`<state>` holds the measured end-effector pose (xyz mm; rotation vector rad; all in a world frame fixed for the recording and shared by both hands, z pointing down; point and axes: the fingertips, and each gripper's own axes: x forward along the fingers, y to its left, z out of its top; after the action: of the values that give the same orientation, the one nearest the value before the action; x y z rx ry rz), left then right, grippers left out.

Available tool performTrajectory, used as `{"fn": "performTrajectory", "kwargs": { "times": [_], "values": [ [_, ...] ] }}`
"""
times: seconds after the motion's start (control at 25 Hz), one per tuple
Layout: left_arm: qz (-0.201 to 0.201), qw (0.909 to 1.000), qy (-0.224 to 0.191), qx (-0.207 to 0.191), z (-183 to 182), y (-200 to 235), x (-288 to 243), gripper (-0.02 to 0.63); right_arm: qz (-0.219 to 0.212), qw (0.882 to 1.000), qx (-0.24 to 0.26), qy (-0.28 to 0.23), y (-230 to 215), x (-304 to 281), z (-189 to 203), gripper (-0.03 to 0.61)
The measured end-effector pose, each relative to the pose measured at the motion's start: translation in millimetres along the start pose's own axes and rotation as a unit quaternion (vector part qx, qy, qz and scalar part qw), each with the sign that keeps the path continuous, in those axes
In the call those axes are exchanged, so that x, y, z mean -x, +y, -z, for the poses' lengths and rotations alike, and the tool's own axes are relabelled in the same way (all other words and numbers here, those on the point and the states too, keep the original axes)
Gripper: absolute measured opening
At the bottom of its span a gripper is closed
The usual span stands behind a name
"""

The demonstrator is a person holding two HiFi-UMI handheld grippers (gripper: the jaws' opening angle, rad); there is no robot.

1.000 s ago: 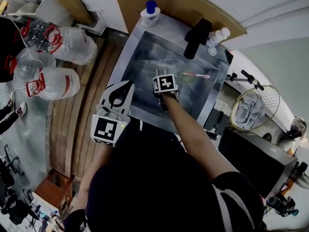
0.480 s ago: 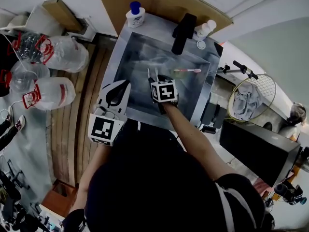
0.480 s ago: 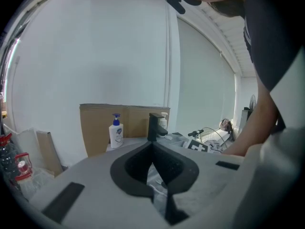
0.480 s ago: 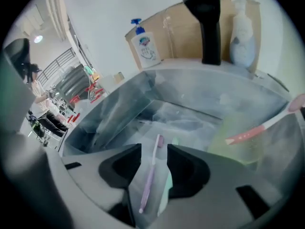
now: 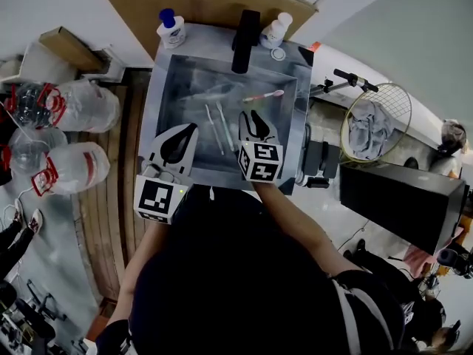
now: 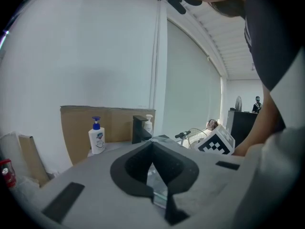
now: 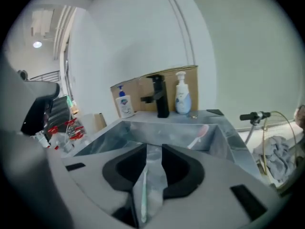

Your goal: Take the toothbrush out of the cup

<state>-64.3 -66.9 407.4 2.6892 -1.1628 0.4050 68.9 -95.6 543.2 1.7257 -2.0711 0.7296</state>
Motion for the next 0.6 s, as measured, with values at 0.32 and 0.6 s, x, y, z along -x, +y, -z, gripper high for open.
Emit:
{"fn": "performTrajectory", "kwargs": {
  "times": [0.32,0.6],
  "values": [
    [0.012,0.9999,0.003,-0.01,-2,-9,-4,0.02,0.092,0.993,-0.077,-0.006,-77,-5,5,0.11],
    [-0.005,0.9999,0.011,-0.009,0,-2,-3,0.02,0.102,0.99,-0.097,0.007,-94,-34,14,0.11]
  ]
}}
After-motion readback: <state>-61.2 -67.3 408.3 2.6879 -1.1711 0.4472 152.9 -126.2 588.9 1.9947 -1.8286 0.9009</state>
